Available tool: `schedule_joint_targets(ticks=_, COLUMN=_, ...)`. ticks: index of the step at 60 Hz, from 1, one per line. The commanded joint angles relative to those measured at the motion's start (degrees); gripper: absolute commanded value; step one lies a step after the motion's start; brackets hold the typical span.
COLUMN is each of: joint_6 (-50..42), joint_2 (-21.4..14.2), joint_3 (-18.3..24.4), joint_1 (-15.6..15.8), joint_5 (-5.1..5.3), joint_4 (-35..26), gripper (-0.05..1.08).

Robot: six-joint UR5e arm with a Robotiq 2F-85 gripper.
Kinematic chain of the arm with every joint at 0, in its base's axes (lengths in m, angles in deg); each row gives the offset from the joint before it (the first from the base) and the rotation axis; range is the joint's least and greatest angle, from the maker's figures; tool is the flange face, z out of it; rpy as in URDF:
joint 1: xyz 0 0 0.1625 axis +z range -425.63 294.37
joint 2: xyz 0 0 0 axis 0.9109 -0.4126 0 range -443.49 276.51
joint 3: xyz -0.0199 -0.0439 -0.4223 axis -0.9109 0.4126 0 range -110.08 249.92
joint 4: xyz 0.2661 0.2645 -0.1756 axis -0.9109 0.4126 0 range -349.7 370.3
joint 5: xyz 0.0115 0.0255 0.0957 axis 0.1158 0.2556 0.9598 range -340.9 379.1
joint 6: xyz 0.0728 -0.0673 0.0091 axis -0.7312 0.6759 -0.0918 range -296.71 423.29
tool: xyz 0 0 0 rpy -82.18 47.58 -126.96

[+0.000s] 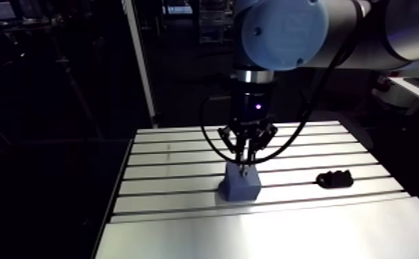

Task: Pick up the M10 bolt and insert it into the hex recess until seated.

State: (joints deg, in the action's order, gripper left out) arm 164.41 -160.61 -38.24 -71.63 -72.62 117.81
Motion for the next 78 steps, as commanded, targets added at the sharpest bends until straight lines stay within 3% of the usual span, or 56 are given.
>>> schedule_joint_targets(ticks=1, joint_6=0.2, joint_2=-0.1, joint_3=0.0, joint_1=-0.1, joint_5=-0.08, joint_4=0.0, gripper=0.86)
schedule_joint_targets(ticks=78, joint_6=0.4, joint_2=0.0, joint_3=0.2, joint_1=0.0, joint_5=-0.08, joint_4=0.4, gripper=0.86)
